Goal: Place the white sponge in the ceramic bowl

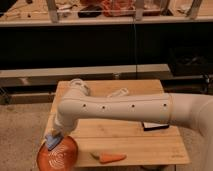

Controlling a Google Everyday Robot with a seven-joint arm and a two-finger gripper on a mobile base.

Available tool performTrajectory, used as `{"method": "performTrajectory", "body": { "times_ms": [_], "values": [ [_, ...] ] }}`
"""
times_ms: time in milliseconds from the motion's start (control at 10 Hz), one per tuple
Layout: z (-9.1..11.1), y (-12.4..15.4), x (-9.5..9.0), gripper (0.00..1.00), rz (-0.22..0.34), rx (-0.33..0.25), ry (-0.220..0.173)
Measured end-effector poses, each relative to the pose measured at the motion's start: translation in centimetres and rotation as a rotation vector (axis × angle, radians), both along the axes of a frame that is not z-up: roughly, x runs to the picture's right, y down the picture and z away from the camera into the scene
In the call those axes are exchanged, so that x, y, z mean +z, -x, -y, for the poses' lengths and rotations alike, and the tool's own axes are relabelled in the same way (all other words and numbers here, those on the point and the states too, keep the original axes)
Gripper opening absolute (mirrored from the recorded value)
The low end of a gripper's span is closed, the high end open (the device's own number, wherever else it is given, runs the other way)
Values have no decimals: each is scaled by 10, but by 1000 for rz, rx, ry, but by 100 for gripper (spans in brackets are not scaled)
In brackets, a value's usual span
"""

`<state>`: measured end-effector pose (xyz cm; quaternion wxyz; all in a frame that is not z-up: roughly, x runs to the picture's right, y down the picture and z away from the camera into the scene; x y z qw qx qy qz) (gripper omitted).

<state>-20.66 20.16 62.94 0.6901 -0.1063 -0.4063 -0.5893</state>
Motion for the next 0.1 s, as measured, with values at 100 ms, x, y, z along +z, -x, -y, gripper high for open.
{"method": "performTrajectory", "body": {
  "times_ms": [100],
  "values": [
    [-1, 1, 1, 0, 3, -1, 4]
  ]
}}
